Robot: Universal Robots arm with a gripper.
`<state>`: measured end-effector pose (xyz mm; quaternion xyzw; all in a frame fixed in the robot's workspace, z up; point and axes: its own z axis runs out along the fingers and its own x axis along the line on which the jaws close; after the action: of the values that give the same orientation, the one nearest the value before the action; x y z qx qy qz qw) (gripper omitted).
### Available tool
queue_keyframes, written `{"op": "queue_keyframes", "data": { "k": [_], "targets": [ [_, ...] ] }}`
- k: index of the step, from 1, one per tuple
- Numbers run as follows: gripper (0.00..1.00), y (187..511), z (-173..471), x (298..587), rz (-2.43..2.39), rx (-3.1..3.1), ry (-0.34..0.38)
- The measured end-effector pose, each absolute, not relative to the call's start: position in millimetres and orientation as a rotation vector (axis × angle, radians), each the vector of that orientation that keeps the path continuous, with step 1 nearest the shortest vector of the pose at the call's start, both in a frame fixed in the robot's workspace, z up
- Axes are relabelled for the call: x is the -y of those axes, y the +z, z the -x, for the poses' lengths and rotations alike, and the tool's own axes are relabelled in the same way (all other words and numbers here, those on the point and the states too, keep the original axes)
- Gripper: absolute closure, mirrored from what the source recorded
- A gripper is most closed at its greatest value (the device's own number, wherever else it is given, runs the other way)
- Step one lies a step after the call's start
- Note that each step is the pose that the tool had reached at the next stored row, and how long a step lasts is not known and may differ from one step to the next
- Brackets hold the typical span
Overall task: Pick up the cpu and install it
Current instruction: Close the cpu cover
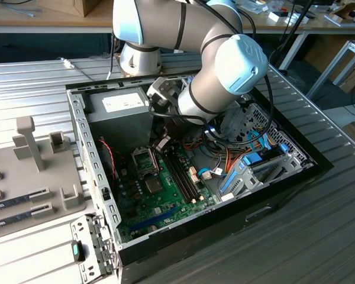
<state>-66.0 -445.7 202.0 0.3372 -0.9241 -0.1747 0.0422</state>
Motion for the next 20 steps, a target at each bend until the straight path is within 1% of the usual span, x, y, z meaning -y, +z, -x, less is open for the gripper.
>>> {"op": "queue_keyframes", "data": {
  "k": [20],
  "targets": [
    [0.89, 203.1, 68.8, 449.3, -1.077, 2.805, -0.533]
  ]
}}
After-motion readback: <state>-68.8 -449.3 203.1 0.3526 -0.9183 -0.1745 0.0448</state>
